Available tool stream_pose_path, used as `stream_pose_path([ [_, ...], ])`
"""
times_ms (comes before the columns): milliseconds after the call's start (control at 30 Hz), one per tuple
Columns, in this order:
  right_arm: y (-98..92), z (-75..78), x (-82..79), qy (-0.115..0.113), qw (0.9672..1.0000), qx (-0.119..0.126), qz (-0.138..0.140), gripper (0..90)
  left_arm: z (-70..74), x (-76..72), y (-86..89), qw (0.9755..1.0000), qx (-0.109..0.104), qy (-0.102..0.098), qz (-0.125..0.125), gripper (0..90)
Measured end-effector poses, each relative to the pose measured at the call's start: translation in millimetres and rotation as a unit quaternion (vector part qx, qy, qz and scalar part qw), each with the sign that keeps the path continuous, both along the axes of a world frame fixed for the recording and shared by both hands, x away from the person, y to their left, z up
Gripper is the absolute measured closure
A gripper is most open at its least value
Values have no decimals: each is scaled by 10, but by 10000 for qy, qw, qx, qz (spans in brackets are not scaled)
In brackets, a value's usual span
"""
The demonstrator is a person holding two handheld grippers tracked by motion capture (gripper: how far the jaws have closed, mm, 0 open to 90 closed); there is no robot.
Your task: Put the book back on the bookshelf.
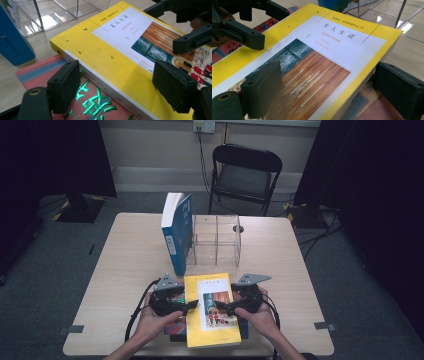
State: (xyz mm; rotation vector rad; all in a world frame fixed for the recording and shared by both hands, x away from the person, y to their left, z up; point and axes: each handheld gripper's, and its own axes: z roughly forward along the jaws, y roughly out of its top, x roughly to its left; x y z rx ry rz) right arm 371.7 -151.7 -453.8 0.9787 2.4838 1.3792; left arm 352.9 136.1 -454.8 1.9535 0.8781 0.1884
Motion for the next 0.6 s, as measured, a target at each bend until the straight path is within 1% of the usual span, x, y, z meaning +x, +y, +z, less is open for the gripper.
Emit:
stream_pose_path([
  [100,11,5,-4,30,10000,-11,-50,80,6,1,-2,10000,36,9,-1,222],
  [133,17,12,-3,61,9999,-27,-82,92,8,3,-2,10000,44,16,-10,222],
  [167,22,27,-4,131,9998,-28,-159,121,11,3,-4,10000,49,34,-5,222],
  [200,21,40,-3,155,9996,-31,-240,145,15,2,-7,10000,66,39,13,222],
  [267,-5,43,2,199,9994,51,-292,190,13,-1,-9,10000,54,35,17,222],
  [333,-40,52,10,215,9990,138,-354,254,9,-8,-12,10000,48,19,38,224],
  [400,-60,66,9,216,9988,212,-382,290,9,-9,-14,10000,50,9,44,225],
  [467,-80,102,-12,145,9987,311,-387,335,9,-12,-14,10000,57,2,51,227],
  [533,-95,129,-27,138,9985,377,-373,351,9,-17,-14,10000,48,5,69,230],
  [567,-111,135,-32,184,9981,475,-360,361,8,-21,-15,10000,37,11,81,231],
  [600,-127,136,-34,209,9978,516,-372,376,7,-22,-15,10000,31,10,83,231],
])
